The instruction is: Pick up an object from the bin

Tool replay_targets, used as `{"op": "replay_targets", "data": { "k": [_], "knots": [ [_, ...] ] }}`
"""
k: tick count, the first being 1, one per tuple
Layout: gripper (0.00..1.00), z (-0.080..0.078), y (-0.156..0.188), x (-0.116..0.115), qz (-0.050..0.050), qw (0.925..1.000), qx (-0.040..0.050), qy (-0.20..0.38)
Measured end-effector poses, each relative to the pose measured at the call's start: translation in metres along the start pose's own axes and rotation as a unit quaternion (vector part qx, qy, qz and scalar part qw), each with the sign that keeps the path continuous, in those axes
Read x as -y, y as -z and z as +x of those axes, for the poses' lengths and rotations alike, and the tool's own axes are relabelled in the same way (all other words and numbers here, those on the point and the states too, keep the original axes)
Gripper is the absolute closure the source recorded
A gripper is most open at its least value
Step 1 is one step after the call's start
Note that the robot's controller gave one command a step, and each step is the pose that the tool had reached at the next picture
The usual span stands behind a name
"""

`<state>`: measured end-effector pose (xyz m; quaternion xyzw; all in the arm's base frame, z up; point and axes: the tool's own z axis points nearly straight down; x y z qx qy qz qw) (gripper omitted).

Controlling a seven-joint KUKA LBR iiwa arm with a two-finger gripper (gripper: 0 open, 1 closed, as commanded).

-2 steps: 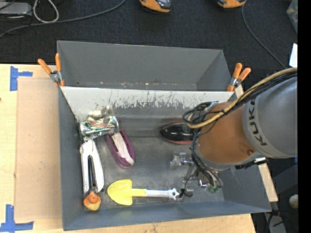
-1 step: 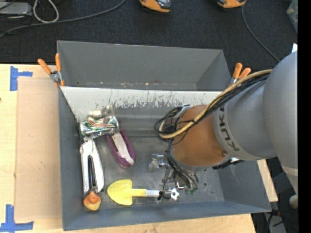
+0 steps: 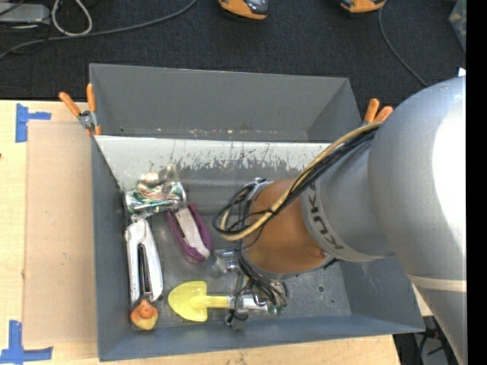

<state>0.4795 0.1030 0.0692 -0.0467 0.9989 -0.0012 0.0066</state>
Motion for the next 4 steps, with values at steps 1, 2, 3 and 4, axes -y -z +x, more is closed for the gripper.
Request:
{"op": "replay_targets", "data": {
  "k": [1,2,3,4],
  "knots": [
    [1.00,0.003,0.000,0.008,-0.001,1.0000,-0.0041,0.001],
    [1.00,0.003,0.000,0.008,-0.001,1.0000,-0.0041,0.001],
    [1.00,0.004,0.014,0.008,-0.001,1.0000,-0.0055,0.001],
    [1.00,0.004,0.024,0.008,-0.001,1.0000,-0.0054,0.002]
  ]
}}
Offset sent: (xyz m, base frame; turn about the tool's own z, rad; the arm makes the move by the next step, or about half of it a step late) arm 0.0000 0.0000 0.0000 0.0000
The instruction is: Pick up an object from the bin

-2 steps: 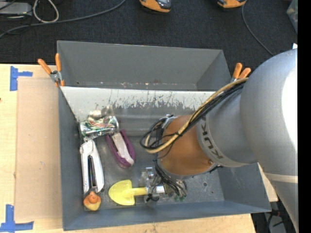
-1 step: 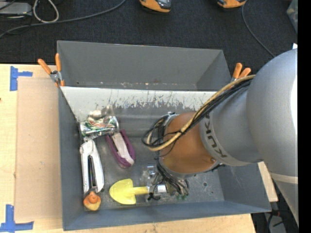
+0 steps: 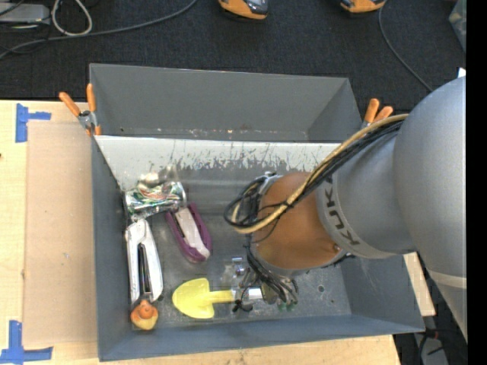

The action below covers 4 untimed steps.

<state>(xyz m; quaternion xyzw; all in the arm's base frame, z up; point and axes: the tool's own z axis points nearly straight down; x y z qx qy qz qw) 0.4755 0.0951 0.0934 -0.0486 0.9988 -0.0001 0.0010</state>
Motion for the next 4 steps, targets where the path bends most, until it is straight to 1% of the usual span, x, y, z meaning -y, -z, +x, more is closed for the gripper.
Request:
{"op": "replay_targets", "data": {
  "k": [1,4],
  "knots": [
    [1.00,0.001,0.008,0.000,0.000,1.0000,-0.0005,0.000],
    [1.00,0.001,0.052,0.000,0.000,1.0000,-0.0015,0.003]
  ]
}}
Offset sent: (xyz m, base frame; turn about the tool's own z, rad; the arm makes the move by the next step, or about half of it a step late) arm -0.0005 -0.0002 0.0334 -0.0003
